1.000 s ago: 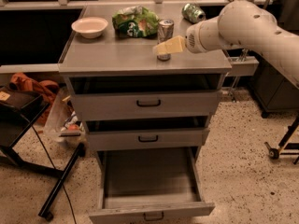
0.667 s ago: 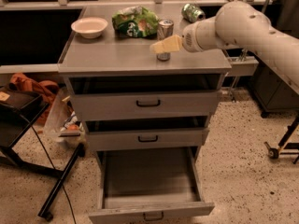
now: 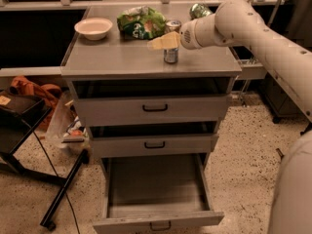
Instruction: Place redbull can into bottom drawer
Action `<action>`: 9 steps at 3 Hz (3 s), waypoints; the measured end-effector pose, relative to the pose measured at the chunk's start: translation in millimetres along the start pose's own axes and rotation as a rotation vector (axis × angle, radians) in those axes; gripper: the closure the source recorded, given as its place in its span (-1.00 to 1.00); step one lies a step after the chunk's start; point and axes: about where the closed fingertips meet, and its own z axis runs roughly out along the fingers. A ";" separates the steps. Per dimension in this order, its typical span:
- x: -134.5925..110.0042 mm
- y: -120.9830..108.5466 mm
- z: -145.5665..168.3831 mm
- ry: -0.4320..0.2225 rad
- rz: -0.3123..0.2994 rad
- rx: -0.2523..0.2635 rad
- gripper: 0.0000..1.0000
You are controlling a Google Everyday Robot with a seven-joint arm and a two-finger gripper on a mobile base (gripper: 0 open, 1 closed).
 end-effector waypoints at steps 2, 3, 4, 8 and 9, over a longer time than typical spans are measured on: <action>-5.6 -0.8 33.9 -0.009 0.033 -0.087 -0.16; -7.9 0.1 38.7 -0.025 0.039 -0.108 0.31; -9.7 0.5 35.8 -0.049 0.044 -0.113 0.77; 36.3 39.1 -78.3 -0.155 0.057 -0.055 1.00; 88.0 52.5 -84.5 -0.091 0.117 -0.036 1.00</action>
Offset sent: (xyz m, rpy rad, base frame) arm 0.0357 0.0223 -0.0126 0.1038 0.0376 0.0748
